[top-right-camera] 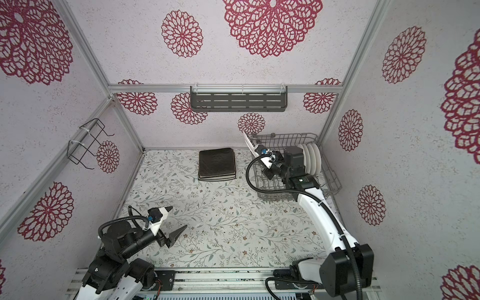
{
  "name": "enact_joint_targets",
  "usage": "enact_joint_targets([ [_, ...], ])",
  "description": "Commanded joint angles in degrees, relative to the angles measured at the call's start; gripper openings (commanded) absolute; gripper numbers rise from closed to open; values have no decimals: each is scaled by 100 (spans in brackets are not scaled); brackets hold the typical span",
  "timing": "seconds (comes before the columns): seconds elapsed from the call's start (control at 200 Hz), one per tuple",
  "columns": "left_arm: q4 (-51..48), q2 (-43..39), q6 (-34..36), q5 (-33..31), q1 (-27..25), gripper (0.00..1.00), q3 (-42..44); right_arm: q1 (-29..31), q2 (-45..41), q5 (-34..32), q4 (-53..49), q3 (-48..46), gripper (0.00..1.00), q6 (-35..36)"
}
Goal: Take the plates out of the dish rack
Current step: 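Lift the green-rimmed plate out of the rack toward the table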
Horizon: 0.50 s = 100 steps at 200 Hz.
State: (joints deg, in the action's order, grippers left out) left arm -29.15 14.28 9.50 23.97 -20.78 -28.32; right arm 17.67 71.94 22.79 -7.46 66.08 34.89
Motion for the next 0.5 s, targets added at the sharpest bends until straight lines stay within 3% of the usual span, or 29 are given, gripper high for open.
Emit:
enact_joint_targets([
  [0.0, 145, 48, 83, 124, -41, 97, 62, 529, -519, -610, 436, -247, 0, 604],
  [0.22, 164, 13, 70, 161, -46, 97, 81, 1631, -879, -1531, 917, -1069, 0, 1115],
  [0.495, 155, -74, 76, 177, -43, 97, 81, 2680, -746, -2324, 1533, -1662, 0, 1656],
])
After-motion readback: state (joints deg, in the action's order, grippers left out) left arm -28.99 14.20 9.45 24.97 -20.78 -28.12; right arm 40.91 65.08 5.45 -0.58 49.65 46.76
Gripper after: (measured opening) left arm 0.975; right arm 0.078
